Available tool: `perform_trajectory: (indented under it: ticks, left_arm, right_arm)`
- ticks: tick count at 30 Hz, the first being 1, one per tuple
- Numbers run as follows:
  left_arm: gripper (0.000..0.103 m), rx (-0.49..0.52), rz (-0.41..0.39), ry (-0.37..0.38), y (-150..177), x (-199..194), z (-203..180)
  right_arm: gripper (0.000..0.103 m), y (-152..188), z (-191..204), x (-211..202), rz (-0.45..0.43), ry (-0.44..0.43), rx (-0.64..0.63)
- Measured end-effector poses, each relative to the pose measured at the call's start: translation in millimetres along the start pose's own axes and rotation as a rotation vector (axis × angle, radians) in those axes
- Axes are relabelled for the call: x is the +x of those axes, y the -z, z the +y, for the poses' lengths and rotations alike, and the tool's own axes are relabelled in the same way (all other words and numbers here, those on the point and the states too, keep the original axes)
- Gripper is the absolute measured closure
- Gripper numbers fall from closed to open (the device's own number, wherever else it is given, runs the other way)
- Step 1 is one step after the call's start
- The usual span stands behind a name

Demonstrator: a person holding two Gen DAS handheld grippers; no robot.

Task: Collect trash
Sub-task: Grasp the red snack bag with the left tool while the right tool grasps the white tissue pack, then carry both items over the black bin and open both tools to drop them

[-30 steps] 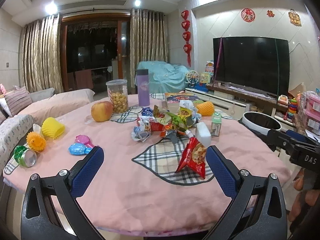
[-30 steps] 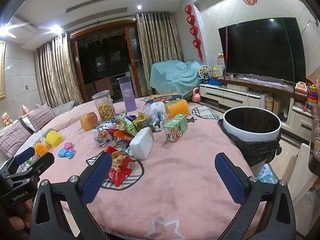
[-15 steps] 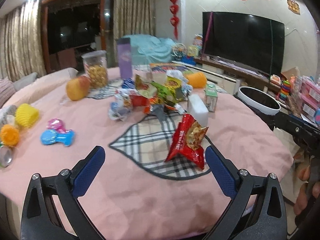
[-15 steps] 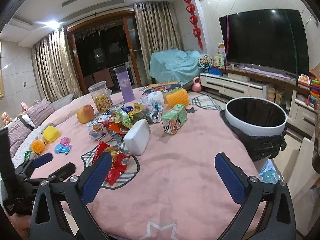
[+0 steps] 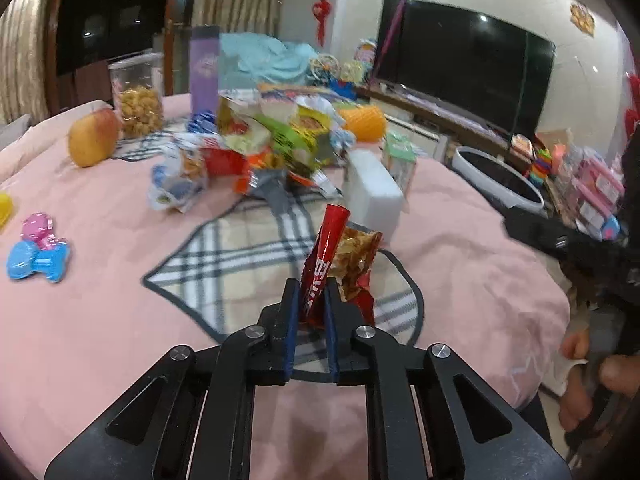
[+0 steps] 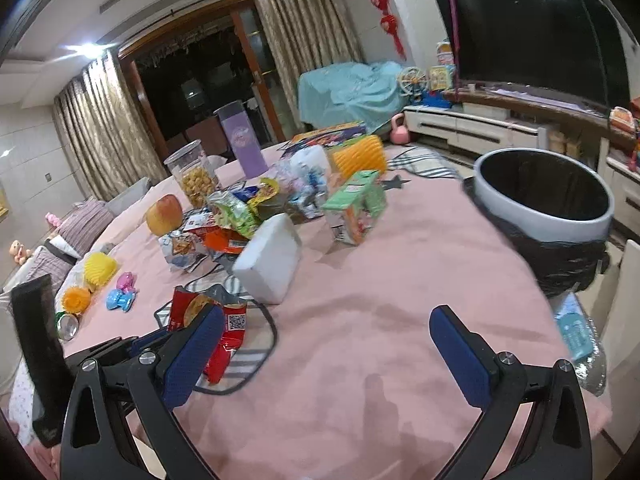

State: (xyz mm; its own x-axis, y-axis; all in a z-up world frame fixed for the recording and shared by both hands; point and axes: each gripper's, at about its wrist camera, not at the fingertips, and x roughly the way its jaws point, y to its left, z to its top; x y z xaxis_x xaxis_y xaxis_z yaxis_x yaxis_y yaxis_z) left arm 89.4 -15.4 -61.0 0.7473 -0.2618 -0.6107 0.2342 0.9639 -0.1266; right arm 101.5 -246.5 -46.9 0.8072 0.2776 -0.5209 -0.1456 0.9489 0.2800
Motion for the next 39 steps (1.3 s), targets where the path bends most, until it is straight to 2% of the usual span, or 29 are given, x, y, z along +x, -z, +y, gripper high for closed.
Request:
perform_trajectory:
  ticks: [5,7,9,13,15,17,24,39]
  left_arm:
    - [0.093,-0.082,-0.027,-0.047,-7.5,-11.7,29.9]
    - [0.093,-0.098,-0.030,-0.064,-8.2,-14.3,38.1]
    - [0.093,-0.111,-0.022,-0.078,-8.8,-10.7,46.1]
    - [0.093,-0.124,0.006,-0.091,-7.7,0.0,52.1]
    - [0.093,-0.125,0.017,-0.085,-8.0,3.2,51.1]
    - [0.093,-0.117,0.018,-0.082,-9.0,3.4,47.4]
    - [0.093,-0.062,0.014,-0.034,-21.6,10.5,17.2]
    - [0.093,0.086,0.058,0.110,-44.2,39.4,-78.0]
  right_arm:
    - [0.001,-8.2,19.2,36.9,0.067,-0.025,-0.015]
    - [0.005,-9.9,25.1,49.8,0.088,-0.037,-0.021]
    - [0.018,-10.3,32.5,63.1,0.115,-0.049,-0.032]
    - [0.028,-9.0,39.2,89.0,0.181,-0.060,-0.038]
    - [0.055,-8.1,35.0,97.0,0.206,-0.049,-0.033]
    - [0.070,-7.8,29.0,99.3,0.217,-0.064,-0.011]
    - [0.074,-10.0,4.2,71.0,0.167,-0.079,0.031]
    - [0.074,-11.8,-99.9,-5.0,0.087,0.021,0.170]
